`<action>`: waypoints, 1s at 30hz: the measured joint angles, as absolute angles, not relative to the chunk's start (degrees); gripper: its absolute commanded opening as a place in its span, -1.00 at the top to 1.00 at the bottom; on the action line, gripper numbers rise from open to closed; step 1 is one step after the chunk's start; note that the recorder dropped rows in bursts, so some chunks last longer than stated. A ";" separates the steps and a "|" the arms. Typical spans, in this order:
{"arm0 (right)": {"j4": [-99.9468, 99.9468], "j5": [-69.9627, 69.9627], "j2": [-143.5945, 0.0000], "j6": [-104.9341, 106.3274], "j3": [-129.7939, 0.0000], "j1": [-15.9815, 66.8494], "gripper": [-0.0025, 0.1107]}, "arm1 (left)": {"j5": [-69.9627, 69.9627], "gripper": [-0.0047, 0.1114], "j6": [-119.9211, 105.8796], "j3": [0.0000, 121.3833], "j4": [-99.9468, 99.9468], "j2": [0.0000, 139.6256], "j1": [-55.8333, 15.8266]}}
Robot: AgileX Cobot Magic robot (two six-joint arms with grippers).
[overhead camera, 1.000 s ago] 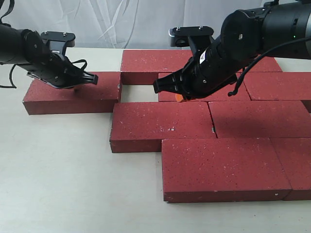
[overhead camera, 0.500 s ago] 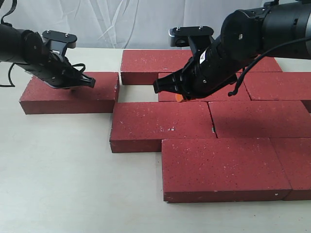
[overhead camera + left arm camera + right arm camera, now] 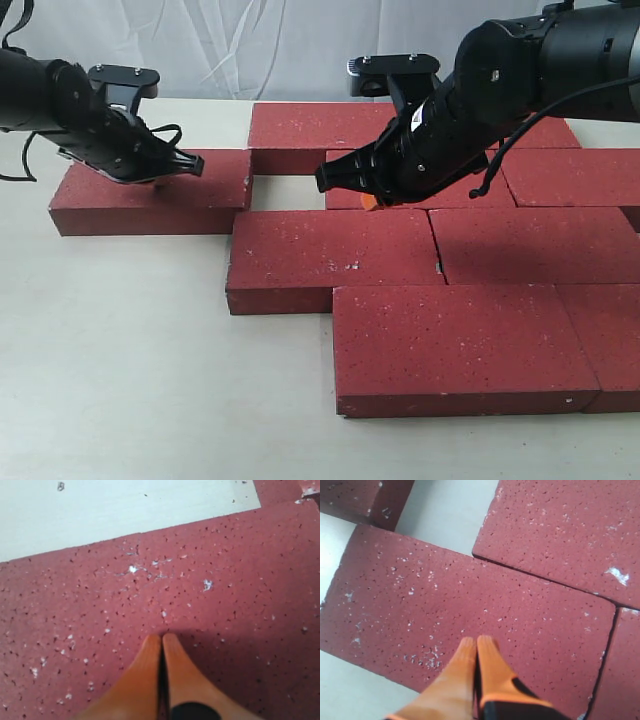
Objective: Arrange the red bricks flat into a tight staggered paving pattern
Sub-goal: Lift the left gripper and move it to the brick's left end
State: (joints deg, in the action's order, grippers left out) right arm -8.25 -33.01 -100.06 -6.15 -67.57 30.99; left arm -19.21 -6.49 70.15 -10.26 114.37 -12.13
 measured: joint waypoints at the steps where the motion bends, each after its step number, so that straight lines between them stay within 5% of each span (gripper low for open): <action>1: -8.25 -33.01 -100.06 -6.15 -67.57 30.99 0.97 | -19.21 0.92 -6.49 70.15 -10.73 114.37 -12.26; 30: -8.25 -33.23 -100.06 -6.15 -67.57 30.99 0.97 | -21.49 0.92 -6.64 69.80 -10.71 102.99 -10.90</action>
State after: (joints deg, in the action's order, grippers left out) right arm -8.25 -33.23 -100.06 -6.15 -67.57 30.99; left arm -21.49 -6.64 69.80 -10.71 102.99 -10.90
